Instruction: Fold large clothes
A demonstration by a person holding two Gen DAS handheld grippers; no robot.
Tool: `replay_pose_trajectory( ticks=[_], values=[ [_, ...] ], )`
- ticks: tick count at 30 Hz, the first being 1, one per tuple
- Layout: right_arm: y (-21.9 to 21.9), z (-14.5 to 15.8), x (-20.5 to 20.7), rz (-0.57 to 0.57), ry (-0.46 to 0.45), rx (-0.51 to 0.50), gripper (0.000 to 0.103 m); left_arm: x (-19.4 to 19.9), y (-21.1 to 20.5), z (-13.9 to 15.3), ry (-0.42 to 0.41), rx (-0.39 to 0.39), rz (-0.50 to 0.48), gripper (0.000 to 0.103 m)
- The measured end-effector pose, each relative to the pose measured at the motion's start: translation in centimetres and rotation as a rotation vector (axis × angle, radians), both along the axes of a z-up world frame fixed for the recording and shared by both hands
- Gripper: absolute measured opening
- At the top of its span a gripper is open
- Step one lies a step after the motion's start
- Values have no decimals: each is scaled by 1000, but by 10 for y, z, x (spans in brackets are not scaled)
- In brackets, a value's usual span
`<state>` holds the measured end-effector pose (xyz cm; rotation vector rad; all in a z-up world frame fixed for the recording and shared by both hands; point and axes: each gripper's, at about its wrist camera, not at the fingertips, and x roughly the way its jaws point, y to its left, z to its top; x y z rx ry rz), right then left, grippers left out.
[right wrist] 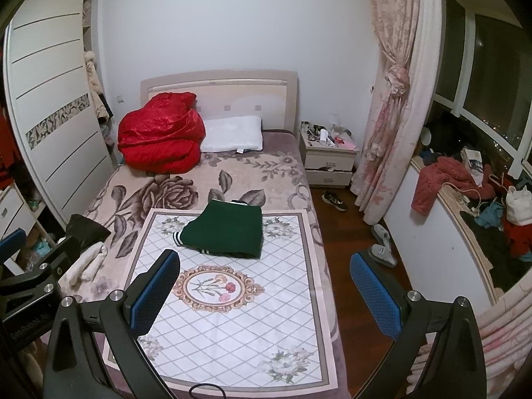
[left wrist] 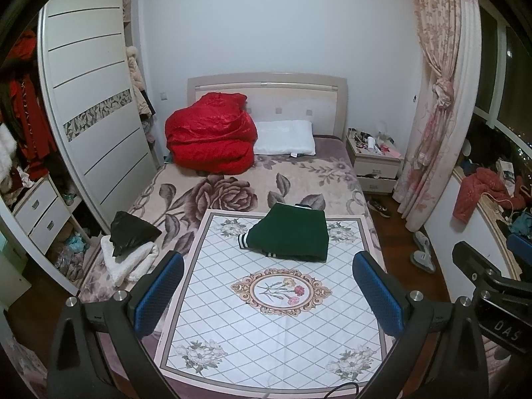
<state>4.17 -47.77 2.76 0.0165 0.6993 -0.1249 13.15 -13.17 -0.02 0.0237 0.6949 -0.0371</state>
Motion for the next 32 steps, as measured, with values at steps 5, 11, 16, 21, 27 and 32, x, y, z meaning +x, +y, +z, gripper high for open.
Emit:
replay_pose_trajectory(
  ticks=[5,11,16,21,27,32],
  values=[
    [1,-1,-2,-2,1,-1,103,0,2,0,0,-3,0,103],
    [2,0,-2,-2,-1,-1,103,-1,4,2,-3,-3,4,103],
    [1,-1,-2,-2,-1,-1,103,0,6,2,-4,-2,6,103],
    [1,-1,-3,-2,1,2,103,0,6,2,-4,0,7,103],
    [-2,-1,2,3,2,0,103,1,7,0,-5,5,12,103],
    [-3,0,3,4,1,0,103,1,10,-1,-8,2,20,103]
  ],
)
